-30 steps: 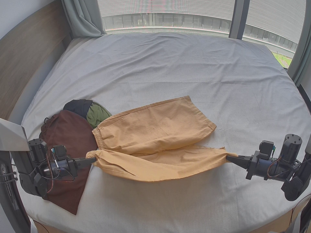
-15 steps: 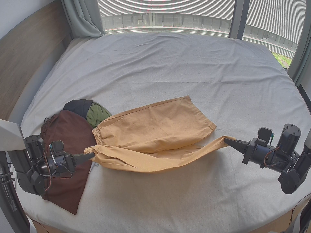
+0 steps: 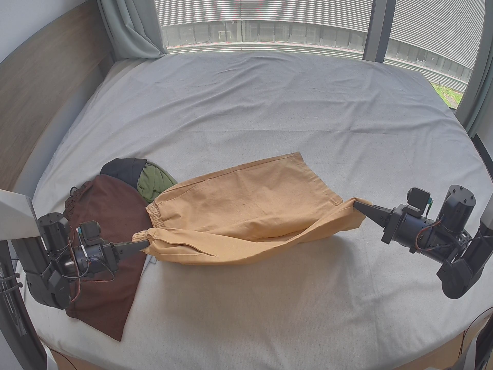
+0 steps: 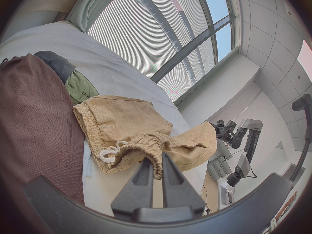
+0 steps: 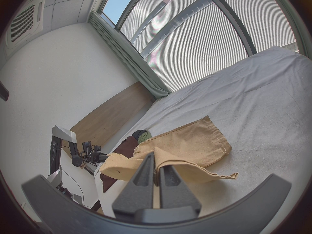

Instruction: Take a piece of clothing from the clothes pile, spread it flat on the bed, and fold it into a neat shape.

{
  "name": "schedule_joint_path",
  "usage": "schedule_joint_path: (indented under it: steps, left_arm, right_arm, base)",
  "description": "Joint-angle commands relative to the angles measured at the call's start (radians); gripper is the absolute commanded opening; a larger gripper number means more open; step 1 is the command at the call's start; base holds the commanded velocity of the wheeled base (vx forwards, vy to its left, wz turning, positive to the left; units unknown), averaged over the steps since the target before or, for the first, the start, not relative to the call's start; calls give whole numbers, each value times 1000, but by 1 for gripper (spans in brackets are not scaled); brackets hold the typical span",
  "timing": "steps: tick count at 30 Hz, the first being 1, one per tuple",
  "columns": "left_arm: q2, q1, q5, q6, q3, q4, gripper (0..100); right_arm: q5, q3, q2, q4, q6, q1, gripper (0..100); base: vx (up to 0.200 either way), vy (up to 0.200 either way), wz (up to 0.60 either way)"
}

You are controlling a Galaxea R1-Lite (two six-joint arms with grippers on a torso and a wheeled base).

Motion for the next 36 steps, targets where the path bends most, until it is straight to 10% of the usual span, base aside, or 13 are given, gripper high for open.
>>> schedule_joint_path:
  steps: [1,36]
  left_arm:
    - [1,1,0,0,-2,-1,0]
    - [7,34,61,-69,-69,-1,0]
  right_arm:
    - [1,-6,-3,-1,0,0,0]
    - [1,-359,6,250,8,-12,0]
  base:
    - [0,0,0]
    - [0,0,0]
